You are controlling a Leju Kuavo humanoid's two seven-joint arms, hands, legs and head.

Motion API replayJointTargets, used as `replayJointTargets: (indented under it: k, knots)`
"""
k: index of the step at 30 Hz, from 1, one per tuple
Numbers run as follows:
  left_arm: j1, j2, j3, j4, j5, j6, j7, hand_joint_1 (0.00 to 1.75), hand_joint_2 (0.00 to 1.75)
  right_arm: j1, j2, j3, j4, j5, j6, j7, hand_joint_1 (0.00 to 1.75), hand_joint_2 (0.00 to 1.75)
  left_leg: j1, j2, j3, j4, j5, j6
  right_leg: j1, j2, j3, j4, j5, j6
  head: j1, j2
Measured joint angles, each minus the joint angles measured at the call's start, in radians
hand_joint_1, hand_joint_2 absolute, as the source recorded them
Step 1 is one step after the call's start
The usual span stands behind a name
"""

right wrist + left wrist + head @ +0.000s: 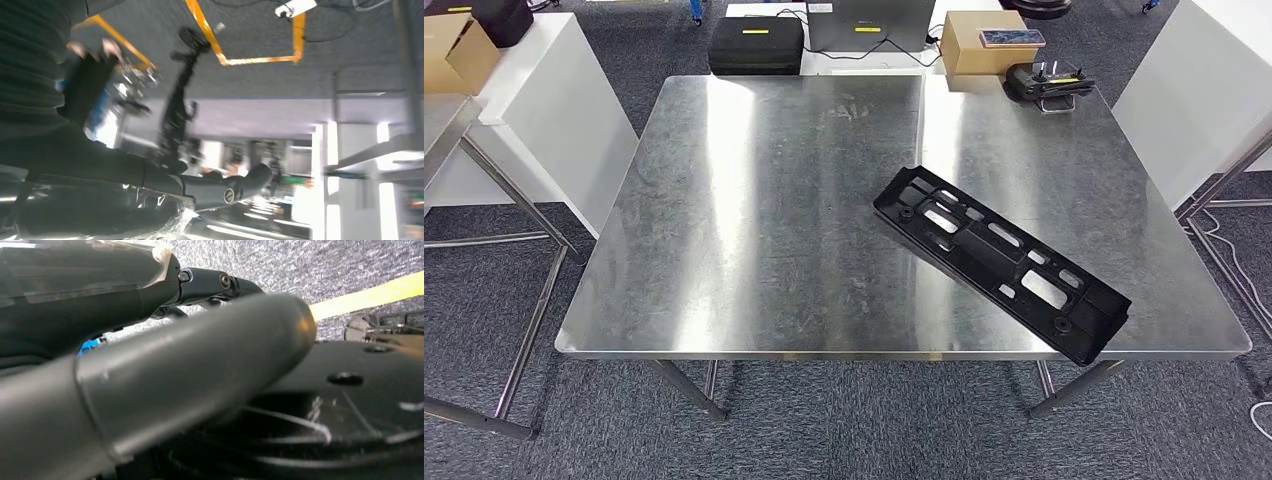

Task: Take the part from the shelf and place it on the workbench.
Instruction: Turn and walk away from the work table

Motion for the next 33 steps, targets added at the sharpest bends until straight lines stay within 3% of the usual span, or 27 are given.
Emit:
replayJointTargets:
  k: [5, 11, 16, 23, 27, 33]
  knots:
    - [0.001, -0.005, -0.007, 0.0, 0.011, 0.016, -0.013, 0.0, 0.0, 0.01, 0.186, -0.105, -0.135, -0.043, -0.021, 0.039, 0.0, 1.75, 0.001, 0.003, 0.002, 0.0, 0.0, -0.001, 0.001, 0.002, 0.009, 0.0, 0.0, 0.0, 0.0, 0.0]
    - [-0.001, -0.01, -0.01, 0.0, 0.026, 0.082, -0.024, 0.0, 0.0, -0.015, 0.366, -0.144, -0.099, -0.105, -0.103, -0.012, 0.0, 1.75, 0.001, 0.008, 0.005, 0.0, -0.002, -0.003, 0.001, 0.007, 0.009, 0.0, -0.001, -0.001, 0.0, 0.0]
    - [-0.003, -0.012, -0.014, 0.0, 0.029, 0.112, -0.014, 0.0, 0.0, -0.047, 0.447, -0.145, 0.048, -0.149, -0.152, -0.08, 0.0, 1.75, 0.001, 0.008, 0.009, 0.0, -0.005, -0.006, 0.001, 0.008, 0.008, 0.0, -0.004, -0.002, 0.0, 0.0]
    - [-0.005, -0.021, -0.014, 0.0, 0.037, 0.16, -0.001, 0.0, 0.0, -0.097, 0.495, -0.145, 0.309, -0.258, -0.205, -0.166, 0.0, 1.75, 0.002, 0.008, 0.01, 0.0, -0.004, -0.006, 0.001, 0.009, 0.011, 0.0, -0.004, -0.002, 0.0, 0.0]
    - [-0.007, -0.037, -0.014, 0.0, 0.045, 0.22, 0.016, 0.0, 0.0, -0.119, 0.53, -0.141, 0.426, -0.277, -0.193, -0.187, 0.0, 0.0, 0.002, 0.008, 0.01, 0.0, -0.004, -0.006, 0.001, 0.009, 0.012, 0.0, -0.004, -0.002, 0.0, 0.0]
    - [-0.014, -0.085, -0.022, 0.0, 0.04, 0.371, 0.056, 0.0, 0.0, -0.13, 0.593, -0.093, 0.563, -0.216, -0.154, -0.19, 0.0, 0.0, 0.002, 0.009, 0.01, 0.0, -0.004, -0.006, 0.001, 0.009, 0.011, 0.0, -0.004, -0.002, -0.001, 0.0]
